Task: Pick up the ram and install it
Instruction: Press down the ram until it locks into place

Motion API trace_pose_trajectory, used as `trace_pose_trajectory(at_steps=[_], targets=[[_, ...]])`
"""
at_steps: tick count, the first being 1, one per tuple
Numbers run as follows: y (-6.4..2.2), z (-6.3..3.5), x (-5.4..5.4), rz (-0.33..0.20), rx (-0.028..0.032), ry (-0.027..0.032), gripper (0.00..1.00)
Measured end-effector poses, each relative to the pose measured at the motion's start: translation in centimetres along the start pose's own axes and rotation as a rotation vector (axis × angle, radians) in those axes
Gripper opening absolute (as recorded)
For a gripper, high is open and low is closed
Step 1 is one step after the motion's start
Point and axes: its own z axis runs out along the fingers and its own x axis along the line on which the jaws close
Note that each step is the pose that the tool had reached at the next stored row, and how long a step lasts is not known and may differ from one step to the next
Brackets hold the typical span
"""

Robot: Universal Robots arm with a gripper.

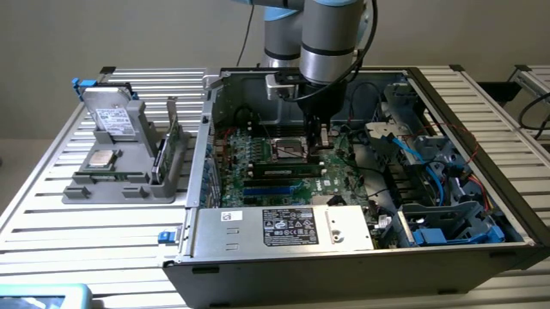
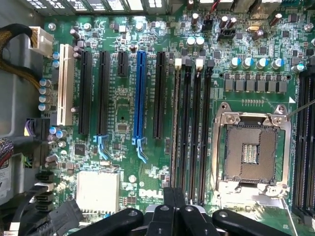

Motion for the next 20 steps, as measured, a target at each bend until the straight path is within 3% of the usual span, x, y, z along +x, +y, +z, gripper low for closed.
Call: trace_pose_trajectory(at_steps=[1,3,20], targets=[[0.07,0.06,0.0,0.001,0.0063,0.0006,0.11],[0.22,0.24,-0.1,0.004,0.0102,0.0012,0.11],[0.45,1.1,-0.4,0.051,0.0057,0.0027,0.11]])
